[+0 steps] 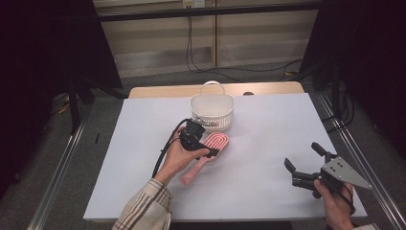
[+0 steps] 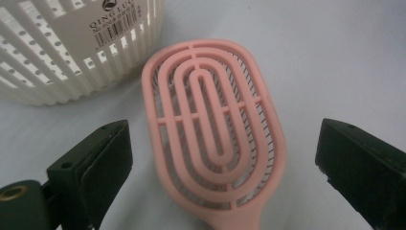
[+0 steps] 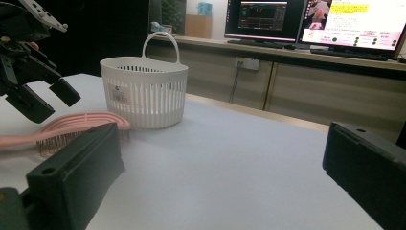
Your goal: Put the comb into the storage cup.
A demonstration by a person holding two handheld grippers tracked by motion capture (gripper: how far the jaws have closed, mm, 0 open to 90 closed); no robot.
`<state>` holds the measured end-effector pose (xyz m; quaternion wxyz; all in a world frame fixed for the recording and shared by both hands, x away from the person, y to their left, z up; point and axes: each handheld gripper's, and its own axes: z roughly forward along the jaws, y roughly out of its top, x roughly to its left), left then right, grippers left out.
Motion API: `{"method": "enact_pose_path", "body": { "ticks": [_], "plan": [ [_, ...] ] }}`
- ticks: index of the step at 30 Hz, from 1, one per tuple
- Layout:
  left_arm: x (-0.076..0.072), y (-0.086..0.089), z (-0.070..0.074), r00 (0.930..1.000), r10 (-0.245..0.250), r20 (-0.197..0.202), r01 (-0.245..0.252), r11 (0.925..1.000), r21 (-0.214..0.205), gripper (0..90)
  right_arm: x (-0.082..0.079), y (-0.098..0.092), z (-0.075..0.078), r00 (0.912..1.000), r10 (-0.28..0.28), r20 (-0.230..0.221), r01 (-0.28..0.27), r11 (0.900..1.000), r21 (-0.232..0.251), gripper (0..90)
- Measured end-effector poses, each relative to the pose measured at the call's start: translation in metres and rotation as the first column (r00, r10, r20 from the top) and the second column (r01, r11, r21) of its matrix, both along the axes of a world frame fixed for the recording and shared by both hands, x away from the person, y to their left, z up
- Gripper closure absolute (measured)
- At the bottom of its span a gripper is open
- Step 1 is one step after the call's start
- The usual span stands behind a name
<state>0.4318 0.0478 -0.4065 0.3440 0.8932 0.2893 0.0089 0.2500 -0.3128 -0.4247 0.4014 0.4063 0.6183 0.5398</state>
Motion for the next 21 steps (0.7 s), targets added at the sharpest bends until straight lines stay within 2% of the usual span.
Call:
{"method": "enact_pose_path", "body": {
  "ticks": [17,21],
  "plan": [
    [0.007,-0.010,-0.011,0.9996,-0.008,-0.026,0.009,0.9988,0.049,5.7,0.000,0.000,0.000,1.0000,0.001,-0.002,-0.001,1.0000,0.002,0.0],
    [0.007,-0.014,-0.012,0.9998,-0.010,-0.019,0.011,0.9980,0.062,6.2,0.000,0.000,0.000,1.0000,-0.002,-0.003,0.002,1.0000,0.003,0.0]
  ]
}}
